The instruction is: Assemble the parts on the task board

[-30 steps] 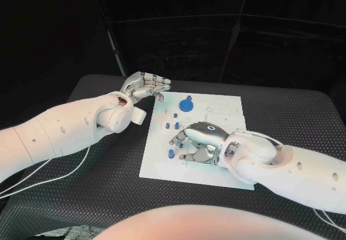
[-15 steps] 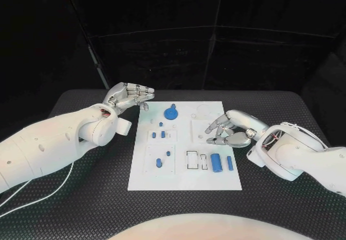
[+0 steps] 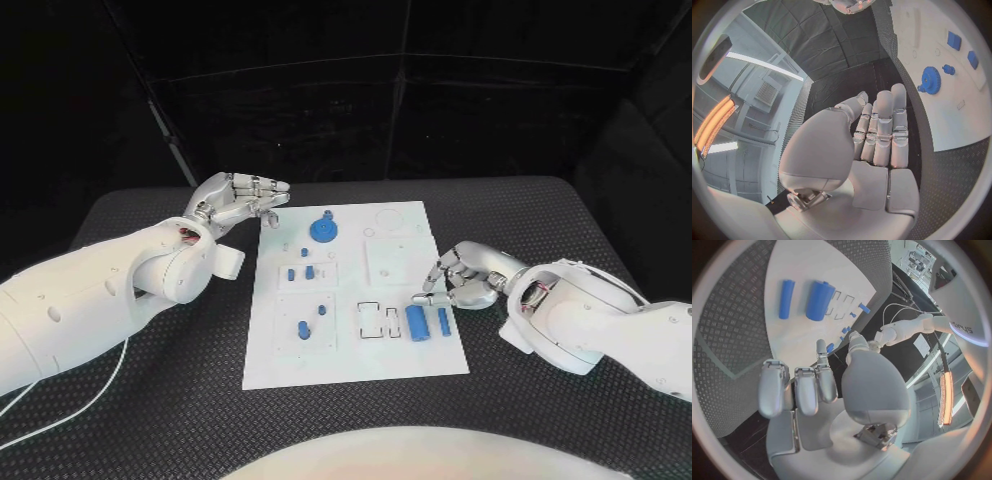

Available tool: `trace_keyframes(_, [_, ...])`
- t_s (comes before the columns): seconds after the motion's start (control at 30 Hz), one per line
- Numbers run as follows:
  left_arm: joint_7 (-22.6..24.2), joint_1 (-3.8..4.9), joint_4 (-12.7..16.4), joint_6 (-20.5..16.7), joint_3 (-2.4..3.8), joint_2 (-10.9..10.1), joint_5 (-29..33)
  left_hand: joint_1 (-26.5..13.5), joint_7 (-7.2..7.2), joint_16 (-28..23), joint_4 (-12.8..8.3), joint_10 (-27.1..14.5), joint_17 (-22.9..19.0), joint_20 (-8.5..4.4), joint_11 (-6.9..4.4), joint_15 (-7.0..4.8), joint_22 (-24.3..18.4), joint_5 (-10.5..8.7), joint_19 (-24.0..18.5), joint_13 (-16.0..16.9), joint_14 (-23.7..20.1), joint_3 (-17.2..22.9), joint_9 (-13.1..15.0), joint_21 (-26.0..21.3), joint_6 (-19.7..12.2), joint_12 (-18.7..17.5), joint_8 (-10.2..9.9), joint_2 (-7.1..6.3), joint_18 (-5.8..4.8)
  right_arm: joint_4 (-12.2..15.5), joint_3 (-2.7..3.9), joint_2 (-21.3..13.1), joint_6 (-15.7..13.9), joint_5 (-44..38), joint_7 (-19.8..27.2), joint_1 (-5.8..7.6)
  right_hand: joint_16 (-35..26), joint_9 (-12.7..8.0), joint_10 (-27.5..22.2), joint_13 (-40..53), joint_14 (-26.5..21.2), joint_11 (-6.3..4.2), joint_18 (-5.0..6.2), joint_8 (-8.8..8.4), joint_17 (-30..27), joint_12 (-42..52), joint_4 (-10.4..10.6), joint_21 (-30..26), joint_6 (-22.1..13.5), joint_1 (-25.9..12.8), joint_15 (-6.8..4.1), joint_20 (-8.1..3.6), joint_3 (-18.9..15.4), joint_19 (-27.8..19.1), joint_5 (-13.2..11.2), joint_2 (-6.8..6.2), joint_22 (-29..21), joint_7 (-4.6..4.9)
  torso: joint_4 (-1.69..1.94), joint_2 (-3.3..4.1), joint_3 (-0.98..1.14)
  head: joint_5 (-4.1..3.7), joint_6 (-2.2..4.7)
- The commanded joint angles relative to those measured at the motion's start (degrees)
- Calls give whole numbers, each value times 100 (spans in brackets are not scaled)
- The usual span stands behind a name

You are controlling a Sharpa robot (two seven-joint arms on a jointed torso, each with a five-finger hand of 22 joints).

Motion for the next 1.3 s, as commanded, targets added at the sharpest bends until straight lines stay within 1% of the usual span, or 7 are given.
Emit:
trace_keyframes(0.03, [28, -1, 6, 82, 4, 8, 22, -58, 21, -24, 13, -48, -6, 31, 8, 12, -7, 23, -22, -1, -46, -8, -5, -30, -20, 36, 21, 16, 72, 49, 2, 69, 394, -859, -804, -105, 47, 48, 47, 329, 455, 14, -113, 74, 719, 54, 16, 77, -72, -82, 22, 8, -104, 78, -76, -15, 127, 8, -2, -17, -1, 10, -27])
trace_keyframes(0.13, [28, -6, 7, 84, 4, 1, 22, -58, 21, -24, 13, -48, -6, 31, 8, 12, -7, 23, -22, -1, -46, -8, -5, -30, -20, 36, 21, 16, 72, 49, 1, 132, 485, -1108, -965, -188, 93, 93, 85, 413, 475, 13, -144, 151, 832, 100, 18, 156, -100, -104, 24, 12, -144, 141, -103, -20, 301, 4, 5, -24, 3, 22, -49])
trace_keyframes(0.3, [28, -12, 5, 81, 4, -12, 22, -58, 21, -24, 13, -48, -6, 31, 8, 12, -7, 23, -22, -1, -46, -8, -5, -30, -20, 36, 21, 16, 72, 45, 1, 256, 560, -1402, -1123, -303, 109, 131, 94, 440, 481, 10, -158, 218, 868, 112, 20, 193, -123, -125, 24, 14, -166, 168, -116, -20, 379, 0, -8, -20, -5, 51, -69])
trace_keyframes(0.6, [24, -21, 3, 94, 4, -15, 22, -58, 21, -24, 13, -48, -6, 31, 8, 12, -7, 23, -22, -1, -46, -8, -5, -30, -20, 36, 21, 16, 72, -9, 1, 382, 651, -1673, -1263, -352, 115, 191, 96, 461, 481, 2, -165, 326, 883, 116, 26, 214, -149, -214, 20, 13, -182, 180, -115, 14, 423, -11, -16, -9, 5, 78, -91])
trace_keyframes(0.77, [17, -27, 1, 103, 4, -15, 22, -58, 21, -24, 13, -48, -6, 31, 8, 12, -7, 23, -22, -1, -46, -8, -5, -30, -20, 36, 21, 16, 72, -83, 1, 487, 777, -1761, -1337, -364, 119, 222, 95, 466, 482, -4, -168, 382, 893, 115, 24, 222, -152, -241, 16, 11, -177, 184, -120, 31, 440, -20, -8, -5, -1, 83, -106])
trace_keyframes(1.13, [-1, -33, 5, 117, 4, -25, 22, -58, 21, -24, 13, -48, -6, 31, 8, 12, -7, 23, -22, -1, -46, -8, -5, -30, -20, 36, 21, 16, 72, -190, 1, 716, 850, -1923, -1421, -515, 131, 336, 105, 503, 485, -26, -176, 583, 924, 116, 3, 246, -215, -82, -2, -4, -72, 195, -52, 214, 493, -44, -15, -13, -4, 93, -154])
trace_keyframes(1.3, [-9, -35, 7, 132, 4, -23, 22, -58, 21, -24, 13, -48, -6, 31, 8, 12, -7, 23, -22, -1, -46, -8, -5, -30, -20, 36, 21, 16, 72, -208, 1, 778, 798, -1944, -1464, -535, 137, 416, 110, 521, 487, -35, -178, 706, 941, 107, -21, 254, -276, 52, -11, -12, -41, 197, 263, 359, 510, -54, -14, -19, -4, 87, -159])
